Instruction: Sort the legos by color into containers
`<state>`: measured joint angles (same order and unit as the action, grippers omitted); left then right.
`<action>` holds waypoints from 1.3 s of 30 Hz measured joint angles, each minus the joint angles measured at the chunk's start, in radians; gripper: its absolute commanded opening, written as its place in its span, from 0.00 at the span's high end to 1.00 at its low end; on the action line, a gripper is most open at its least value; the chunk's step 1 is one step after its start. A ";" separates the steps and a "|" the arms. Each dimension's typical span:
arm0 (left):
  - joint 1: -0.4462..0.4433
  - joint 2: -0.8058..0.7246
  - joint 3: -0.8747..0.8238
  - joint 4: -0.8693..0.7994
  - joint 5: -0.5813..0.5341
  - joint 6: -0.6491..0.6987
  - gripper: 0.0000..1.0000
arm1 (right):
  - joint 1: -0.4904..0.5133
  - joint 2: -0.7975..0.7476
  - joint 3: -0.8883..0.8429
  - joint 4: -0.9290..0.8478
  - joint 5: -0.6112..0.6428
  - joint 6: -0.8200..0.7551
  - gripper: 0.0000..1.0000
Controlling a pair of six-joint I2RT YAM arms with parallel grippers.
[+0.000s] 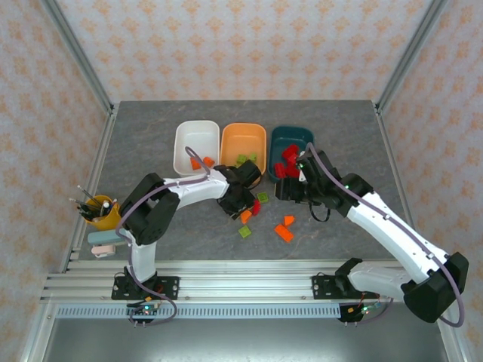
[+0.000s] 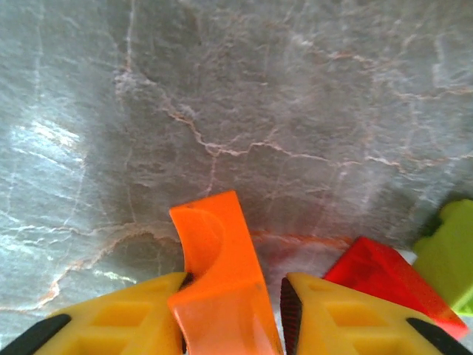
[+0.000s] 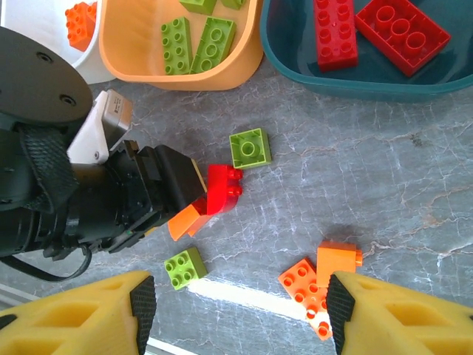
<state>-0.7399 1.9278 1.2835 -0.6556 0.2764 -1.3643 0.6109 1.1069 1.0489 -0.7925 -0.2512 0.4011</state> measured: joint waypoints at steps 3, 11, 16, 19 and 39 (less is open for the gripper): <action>0.000 0.009 0.021 -0.008 -0.002 0.001 0.76 | 0.000 0.008 0.000 0.001 0.000 0.002 0.36; 0.000 0.002 0.034 -0.053 -0.056 0.013 0.79 | 0.000 0.010 0.000 0.000 -0.001 0.007 0.36; 0.010 -0.098 0.087 -0.171 -0.134 0.083 0.80 | 0.000 0.001 0.000 0.012 -0.024 0.007 0.36; 0.065 -0.190 0.139 -0.229 -0.163 0.153 0.80 | 0.002 0.000 0.000 0.061 -0.073 0.012 0.36; 0.513 0.348 0.882 -0.459 -0.391 0.805 0.82 | 0.052 0.208 0.123 0.378 -0.168 0.142 0.36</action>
<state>-0.2268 2.2753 2.1654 -1.1145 -0.1146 -0.5594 0.6632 1.3151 1.1717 -0.4141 -0.4191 0.5426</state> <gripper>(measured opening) 0.259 0.641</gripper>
